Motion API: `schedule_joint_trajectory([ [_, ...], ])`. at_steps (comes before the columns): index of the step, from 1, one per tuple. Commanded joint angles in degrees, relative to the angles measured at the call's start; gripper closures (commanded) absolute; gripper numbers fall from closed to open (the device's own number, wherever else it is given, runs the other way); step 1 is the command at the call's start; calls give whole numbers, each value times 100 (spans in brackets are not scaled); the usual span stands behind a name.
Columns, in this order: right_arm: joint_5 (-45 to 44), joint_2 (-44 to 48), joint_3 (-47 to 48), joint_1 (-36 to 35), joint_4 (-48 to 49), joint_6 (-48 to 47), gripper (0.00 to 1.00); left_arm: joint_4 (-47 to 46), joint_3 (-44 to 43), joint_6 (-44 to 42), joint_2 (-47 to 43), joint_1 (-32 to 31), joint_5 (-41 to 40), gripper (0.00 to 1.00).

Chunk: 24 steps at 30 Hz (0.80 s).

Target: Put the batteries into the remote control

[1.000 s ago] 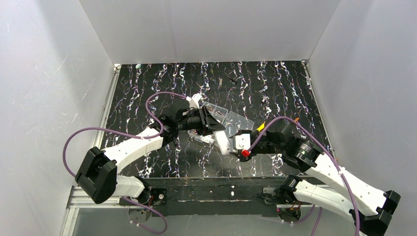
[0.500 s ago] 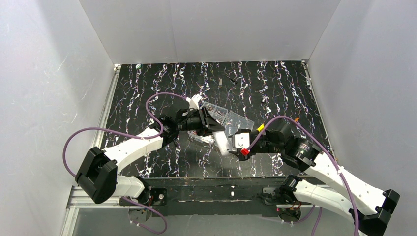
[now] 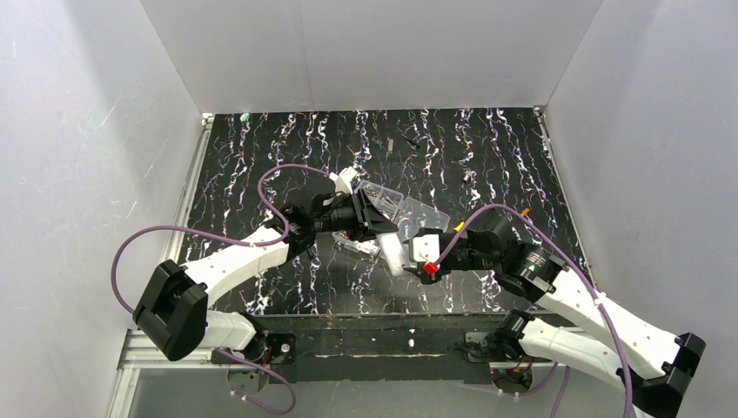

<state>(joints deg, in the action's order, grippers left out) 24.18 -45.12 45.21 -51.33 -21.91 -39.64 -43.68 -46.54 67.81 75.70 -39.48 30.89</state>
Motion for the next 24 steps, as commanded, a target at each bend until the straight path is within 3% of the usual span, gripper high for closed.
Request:
schedule_joint_trajectory([
  [1, 28, 6, -10, 27, 251, 1, 38, -271, -2, 21, -86, -6, 198, 100],
  [24, -174, -16, -12, 27, 361, 24, 39, -512, 177, 92, -120, -3, 176, 100],
])
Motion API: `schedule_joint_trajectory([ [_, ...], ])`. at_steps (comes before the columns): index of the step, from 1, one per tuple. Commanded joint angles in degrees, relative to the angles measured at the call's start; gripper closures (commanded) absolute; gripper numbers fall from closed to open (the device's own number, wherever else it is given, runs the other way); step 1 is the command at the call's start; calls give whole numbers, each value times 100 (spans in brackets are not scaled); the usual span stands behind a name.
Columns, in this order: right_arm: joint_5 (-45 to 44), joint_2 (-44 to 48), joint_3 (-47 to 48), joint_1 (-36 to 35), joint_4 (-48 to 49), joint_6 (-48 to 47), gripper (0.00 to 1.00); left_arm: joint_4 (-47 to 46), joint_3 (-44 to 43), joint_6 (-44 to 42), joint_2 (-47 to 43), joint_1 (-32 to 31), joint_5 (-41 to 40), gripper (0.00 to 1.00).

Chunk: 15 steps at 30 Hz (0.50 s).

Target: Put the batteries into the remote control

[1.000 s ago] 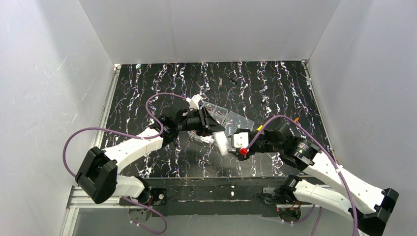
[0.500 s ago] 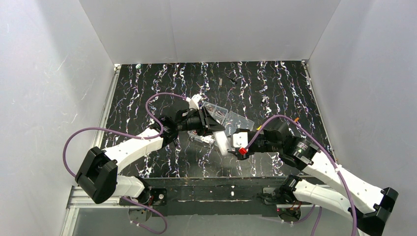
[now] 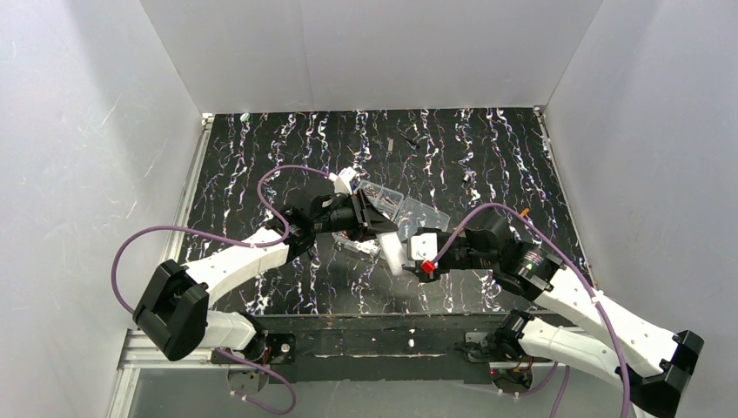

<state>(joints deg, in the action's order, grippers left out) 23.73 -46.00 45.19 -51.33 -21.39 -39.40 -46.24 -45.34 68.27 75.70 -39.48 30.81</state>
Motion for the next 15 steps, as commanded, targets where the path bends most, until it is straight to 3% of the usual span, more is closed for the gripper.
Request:
schedule_joint_trajectory([
  [1, -146, 81, -17, 27, 337, 2, 39, -259, 65, 53, -127, -2, 173, 100],
  [15, -476, 258, -146, 27, 605, 11, 39, -350, 152, 105, -106, -1, 127, 100],
])
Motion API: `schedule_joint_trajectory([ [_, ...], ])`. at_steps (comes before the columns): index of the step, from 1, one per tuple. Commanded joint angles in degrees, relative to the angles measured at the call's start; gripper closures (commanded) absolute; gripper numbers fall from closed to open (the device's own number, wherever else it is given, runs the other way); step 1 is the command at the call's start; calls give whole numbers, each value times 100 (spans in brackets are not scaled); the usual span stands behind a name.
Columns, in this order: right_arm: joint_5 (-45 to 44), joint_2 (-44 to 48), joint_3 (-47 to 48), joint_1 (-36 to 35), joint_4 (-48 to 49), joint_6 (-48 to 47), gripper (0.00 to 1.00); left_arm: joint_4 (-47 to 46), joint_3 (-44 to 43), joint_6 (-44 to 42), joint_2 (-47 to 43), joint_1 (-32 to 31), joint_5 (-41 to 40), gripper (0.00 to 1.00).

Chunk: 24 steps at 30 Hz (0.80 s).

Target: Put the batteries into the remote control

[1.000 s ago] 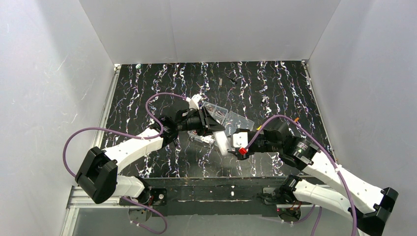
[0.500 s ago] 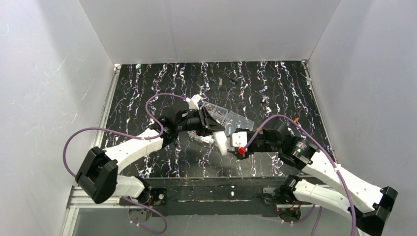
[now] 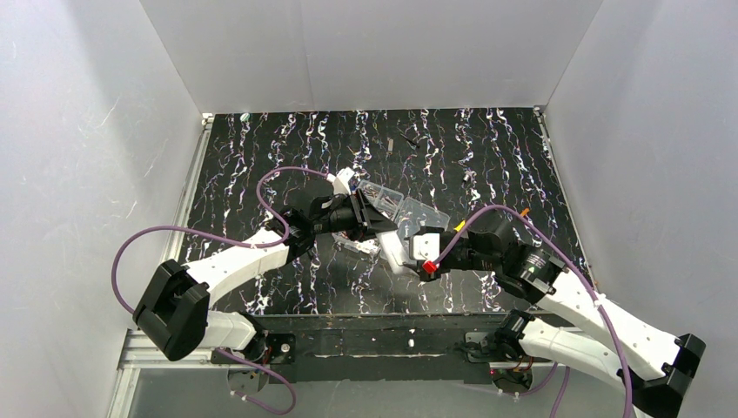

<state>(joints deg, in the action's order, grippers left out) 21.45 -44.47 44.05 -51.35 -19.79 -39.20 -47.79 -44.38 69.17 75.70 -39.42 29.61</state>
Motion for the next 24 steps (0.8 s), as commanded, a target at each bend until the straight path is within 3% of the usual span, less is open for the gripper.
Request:
schedule_joint_trajectory([
  [1, -270, 116, -43, 29, 423, -16, 39, -196, 57, 18, -108, -6, 243, 100],
  [24, -611, 310, -116, 29, 431, -35, 40, -248, 83, 49, -54, -5, 235, 100],
])
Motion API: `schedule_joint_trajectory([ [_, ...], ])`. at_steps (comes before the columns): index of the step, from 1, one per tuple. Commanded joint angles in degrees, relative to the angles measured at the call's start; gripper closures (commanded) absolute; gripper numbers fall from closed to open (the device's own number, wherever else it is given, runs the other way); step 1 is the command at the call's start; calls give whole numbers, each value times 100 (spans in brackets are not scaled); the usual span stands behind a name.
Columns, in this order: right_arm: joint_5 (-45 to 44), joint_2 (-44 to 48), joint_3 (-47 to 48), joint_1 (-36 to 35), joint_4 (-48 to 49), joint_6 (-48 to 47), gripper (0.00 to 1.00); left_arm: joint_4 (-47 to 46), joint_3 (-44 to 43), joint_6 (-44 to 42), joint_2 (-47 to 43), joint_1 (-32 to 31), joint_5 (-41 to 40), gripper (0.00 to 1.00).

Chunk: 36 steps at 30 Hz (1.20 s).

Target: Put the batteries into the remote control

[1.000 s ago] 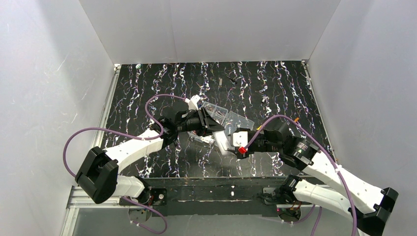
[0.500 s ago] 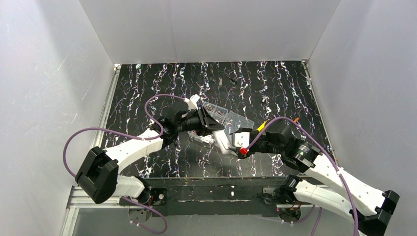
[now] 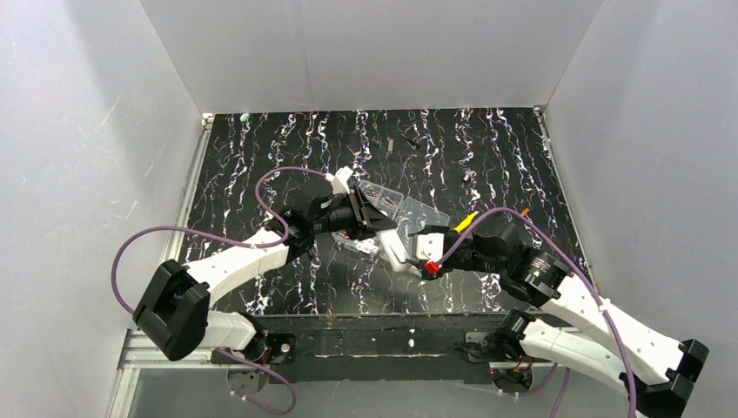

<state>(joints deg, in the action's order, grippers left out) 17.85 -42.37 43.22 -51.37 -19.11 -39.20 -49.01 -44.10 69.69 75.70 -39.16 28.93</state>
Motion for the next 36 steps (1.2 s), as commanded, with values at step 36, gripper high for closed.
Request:
schedule_joint_trajectory([
  [36, 35, 306, -100, 31, -267, 87, 39, -310, 78, 101, 31, -35, 298, 100],
])
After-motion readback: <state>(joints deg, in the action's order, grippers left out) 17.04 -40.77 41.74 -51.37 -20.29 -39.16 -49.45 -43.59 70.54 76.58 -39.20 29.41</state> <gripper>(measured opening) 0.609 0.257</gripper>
